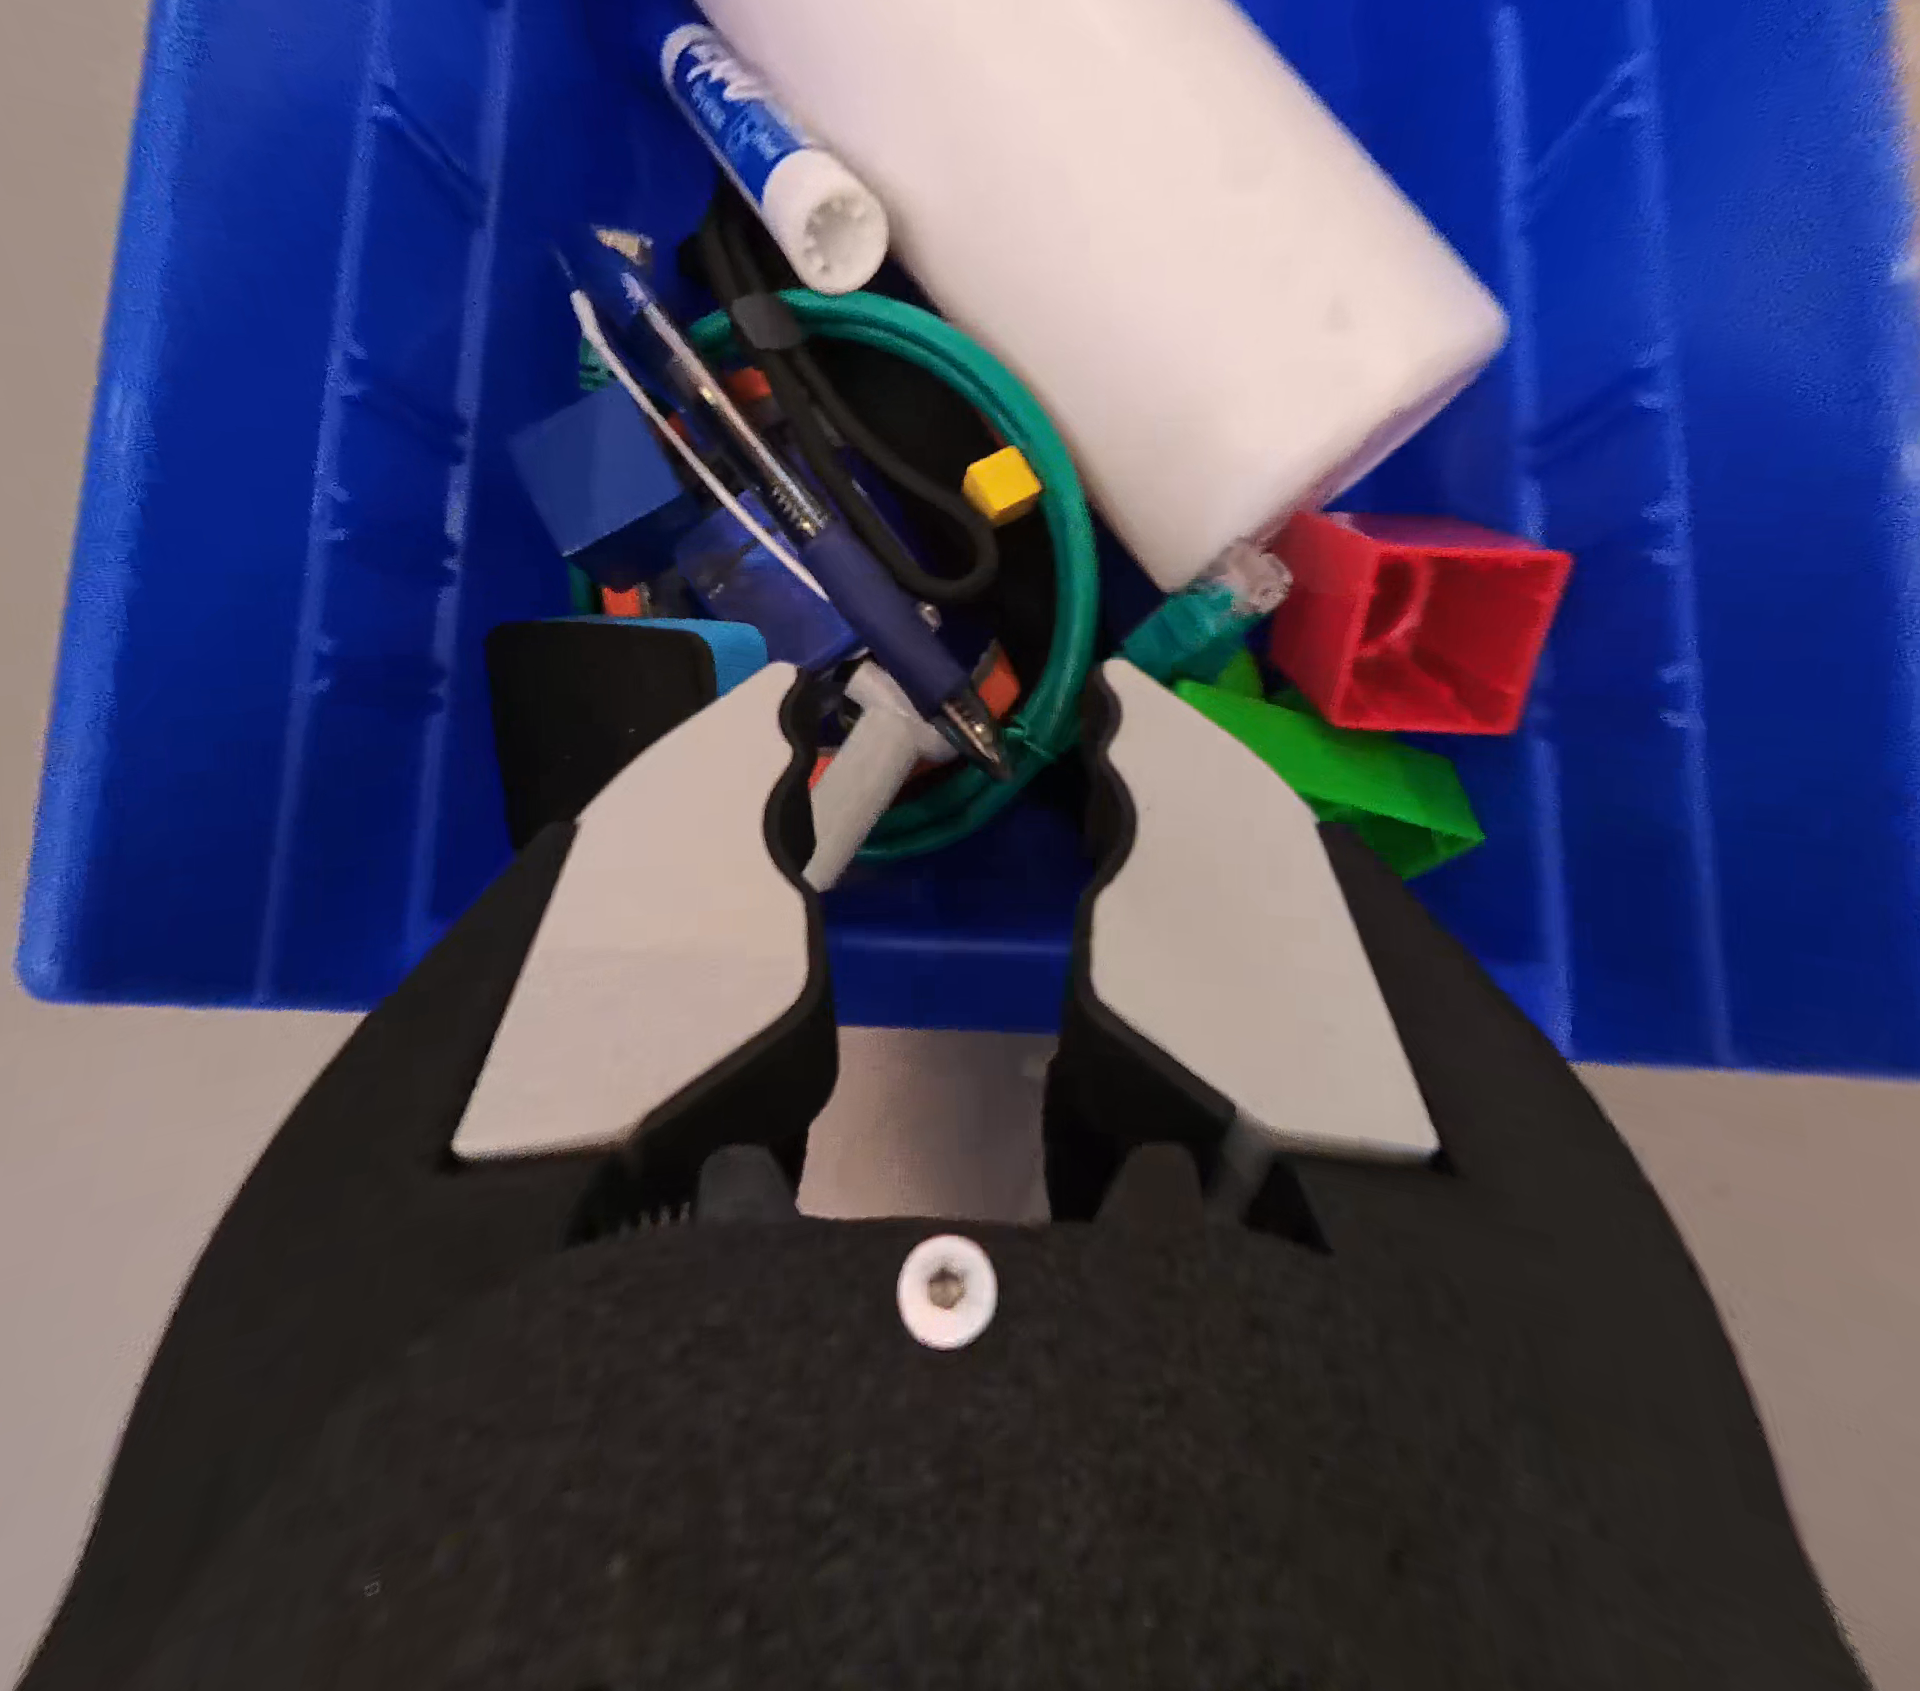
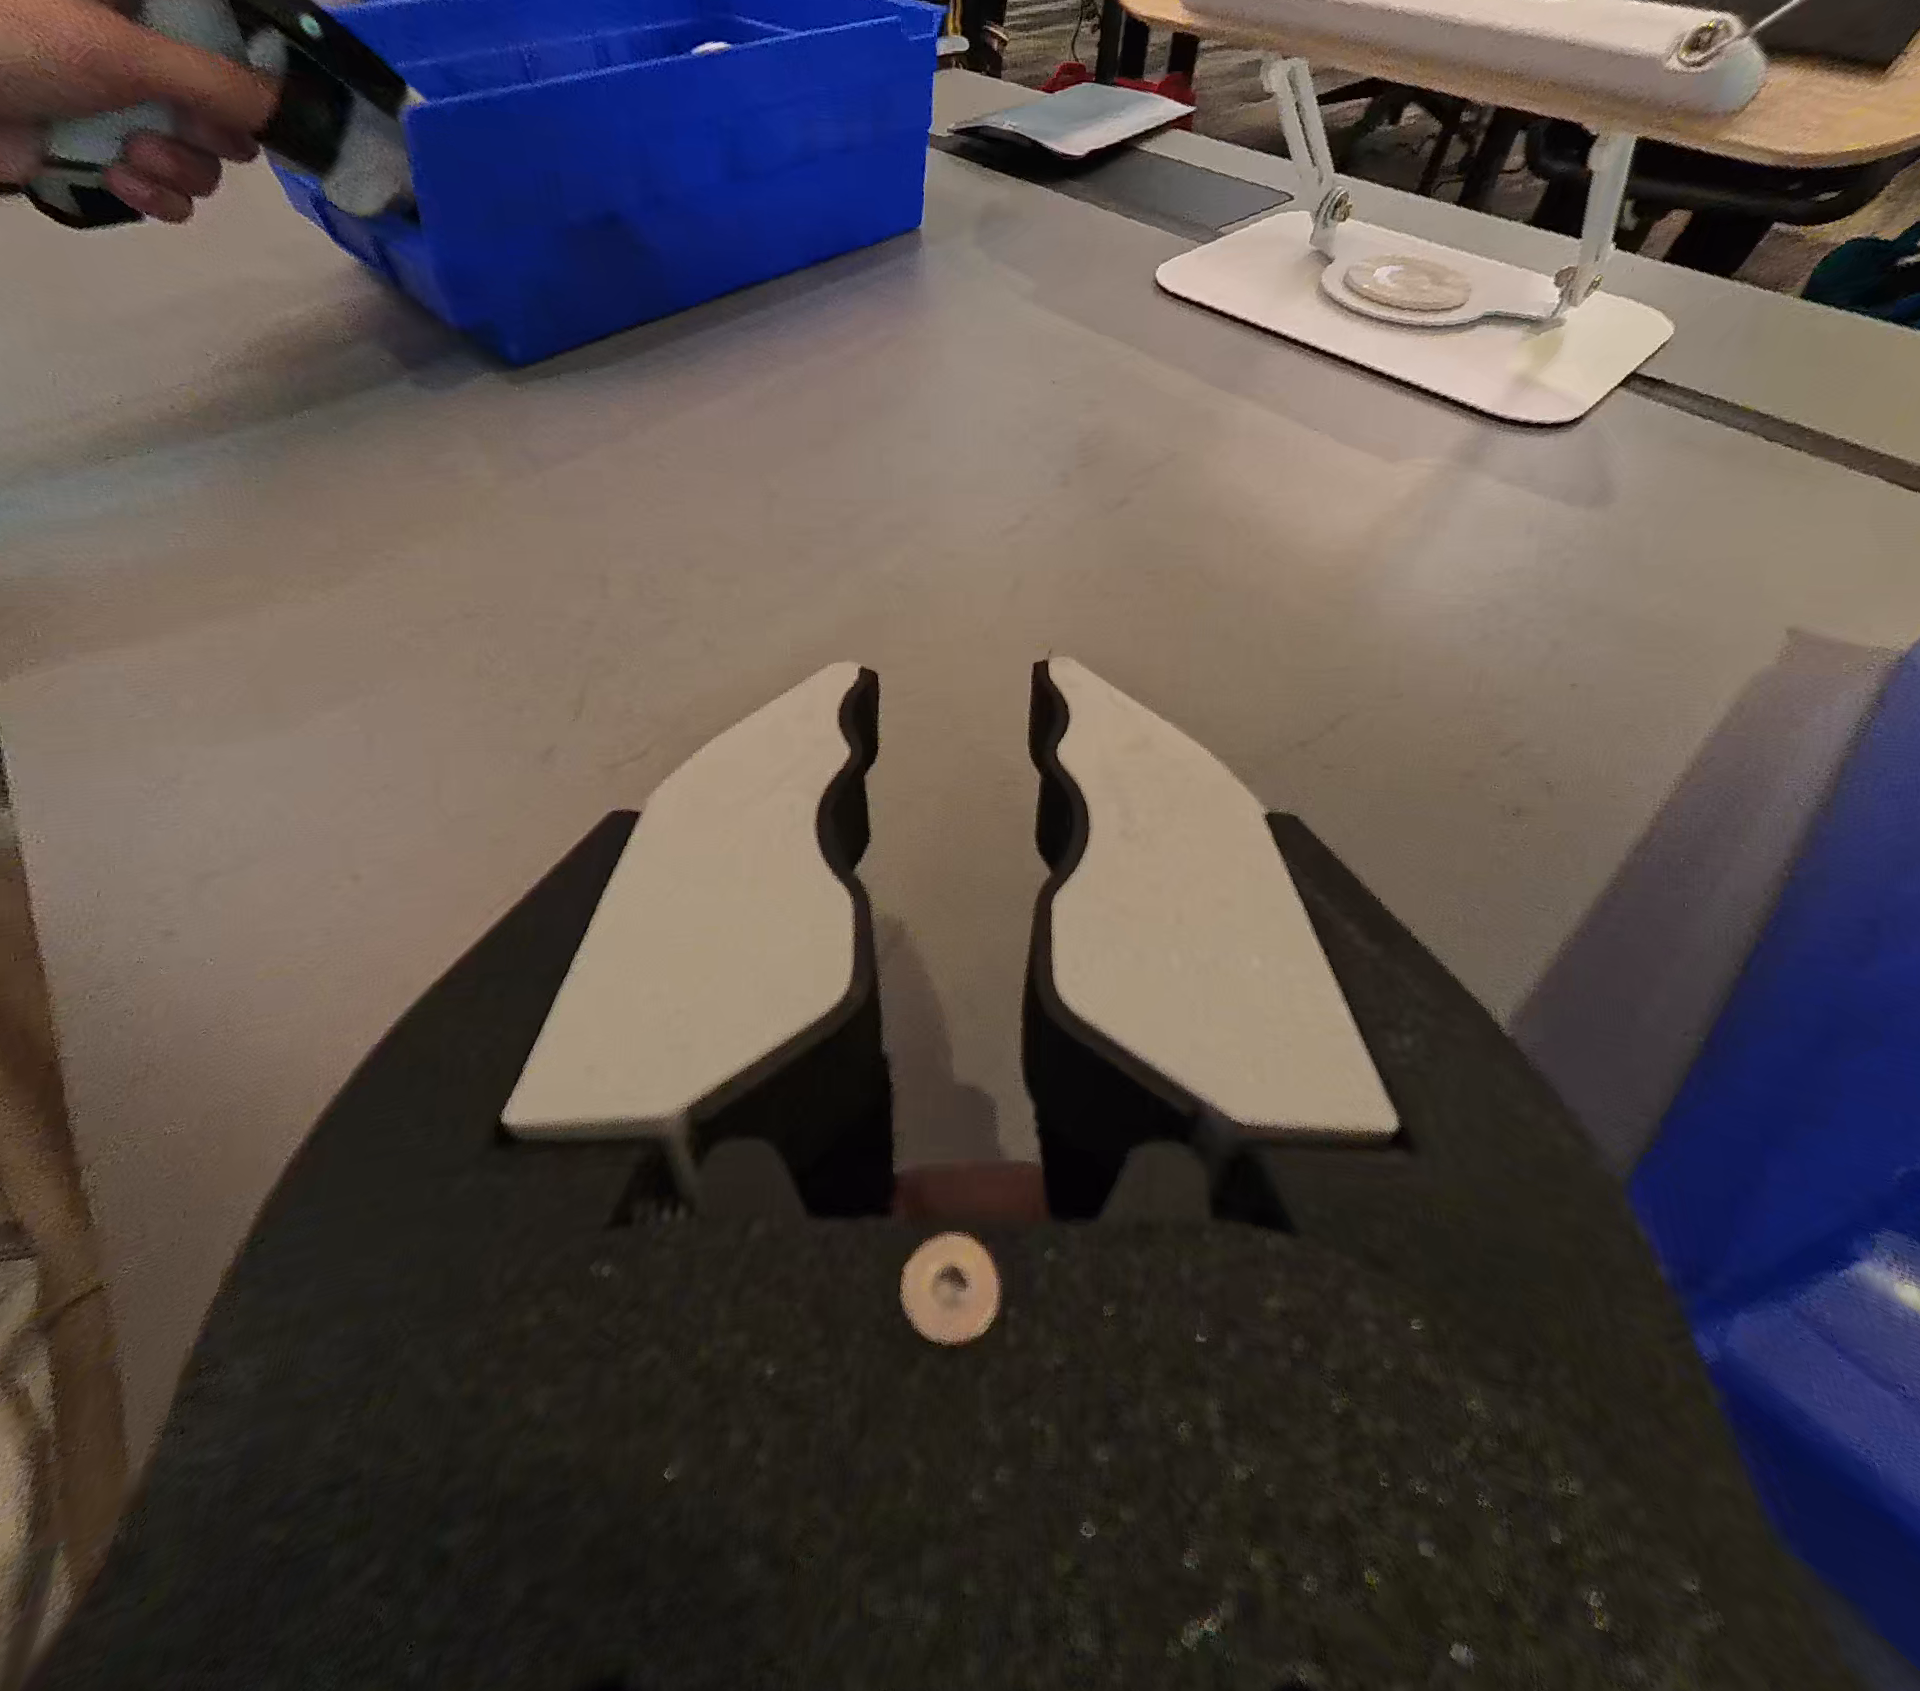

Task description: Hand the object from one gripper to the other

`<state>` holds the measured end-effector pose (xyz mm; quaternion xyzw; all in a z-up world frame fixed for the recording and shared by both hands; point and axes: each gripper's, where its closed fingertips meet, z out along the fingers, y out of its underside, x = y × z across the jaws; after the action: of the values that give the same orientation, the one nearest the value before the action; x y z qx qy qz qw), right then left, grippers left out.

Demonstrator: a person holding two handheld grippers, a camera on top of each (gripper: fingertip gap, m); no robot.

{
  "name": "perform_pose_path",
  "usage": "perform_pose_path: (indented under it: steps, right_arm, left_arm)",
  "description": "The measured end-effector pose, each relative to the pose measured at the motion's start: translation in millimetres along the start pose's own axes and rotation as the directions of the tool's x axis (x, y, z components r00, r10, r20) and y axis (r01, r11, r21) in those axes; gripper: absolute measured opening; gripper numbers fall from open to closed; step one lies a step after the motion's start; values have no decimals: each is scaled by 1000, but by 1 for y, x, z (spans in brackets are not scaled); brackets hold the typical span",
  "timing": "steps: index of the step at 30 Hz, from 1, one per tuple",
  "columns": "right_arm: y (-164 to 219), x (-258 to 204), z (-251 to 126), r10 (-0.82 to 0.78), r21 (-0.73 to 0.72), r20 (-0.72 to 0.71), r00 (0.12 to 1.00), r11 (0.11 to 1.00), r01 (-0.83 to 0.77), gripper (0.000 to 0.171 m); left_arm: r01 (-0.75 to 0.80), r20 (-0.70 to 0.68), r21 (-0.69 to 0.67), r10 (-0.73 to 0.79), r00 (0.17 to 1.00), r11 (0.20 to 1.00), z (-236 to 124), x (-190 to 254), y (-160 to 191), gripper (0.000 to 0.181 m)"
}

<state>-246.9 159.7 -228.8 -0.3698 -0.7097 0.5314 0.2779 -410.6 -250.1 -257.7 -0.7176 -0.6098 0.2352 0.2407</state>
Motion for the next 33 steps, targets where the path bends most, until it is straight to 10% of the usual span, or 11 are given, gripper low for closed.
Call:
perform_pose_path:
  steps: [10, 23, 33]
  right_arm:
    - [-3, -3, -8, 92, 22, 70, 993, 995, -94, 28]
    - [-3, -5, -17, -13, 30, 5, 1000, 999, 13, 26]
    - [-28, -67, 38, 173, -142, 384, 907, 982, -127, 56]
  left_arm:
    - [-10, 136, -26, 13, 991, 1000, 0, -18, 1, 12]
    - [-179, 331, 191, 108, 937, 965, -39, -48, -13, 11]
    - [-9, -165, 688, 168, 972, 726, -105, 89, -56, 11]
